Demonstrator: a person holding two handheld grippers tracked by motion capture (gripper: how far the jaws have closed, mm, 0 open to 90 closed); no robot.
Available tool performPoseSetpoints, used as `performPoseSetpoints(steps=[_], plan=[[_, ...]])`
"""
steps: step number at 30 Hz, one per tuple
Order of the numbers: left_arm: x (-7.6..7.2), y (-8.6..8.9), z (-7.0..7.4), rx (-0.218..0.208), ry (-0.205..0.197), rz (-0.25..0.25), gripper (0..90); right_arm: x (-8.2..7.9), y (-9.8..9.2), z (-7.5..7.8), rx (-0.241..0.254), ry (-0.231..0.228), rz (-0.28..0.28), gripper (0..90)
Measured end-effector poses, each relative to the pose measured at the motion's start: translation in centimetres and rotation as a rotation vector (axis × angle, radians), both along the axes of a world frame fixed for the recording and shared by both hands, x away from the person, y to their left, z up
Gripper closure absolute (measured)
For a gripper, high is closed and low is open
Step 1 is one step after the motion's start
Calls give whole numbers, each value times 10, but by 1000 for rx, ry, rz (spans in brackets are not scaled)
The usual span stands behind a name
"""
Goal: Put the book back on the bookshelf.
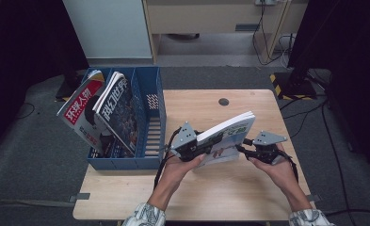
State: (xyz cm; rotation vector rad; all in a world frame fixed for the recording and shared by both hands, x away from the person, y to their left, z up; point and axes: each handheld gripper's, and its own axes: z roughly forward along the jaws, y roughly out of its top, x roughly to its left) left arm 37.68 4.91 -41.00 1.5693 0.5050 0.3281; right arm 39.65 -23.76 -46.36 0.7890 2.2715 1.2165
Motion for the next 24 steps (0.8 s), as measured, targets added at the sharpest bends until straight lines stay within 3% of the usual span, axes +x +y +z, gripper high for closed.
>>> performPoseSetpoints(steps=[12,19,24], plan=[[0,-1,-1,-7,-2,13,688,-2,0,1,-10,0,-16,649],[-2,-3,-1,0,-13,15,694,-1,-8,-5,-23,37,-51,538],[-2,-3,-1,-2,-12,13,693,-2,-18,-16,-36,87,-71,495]])
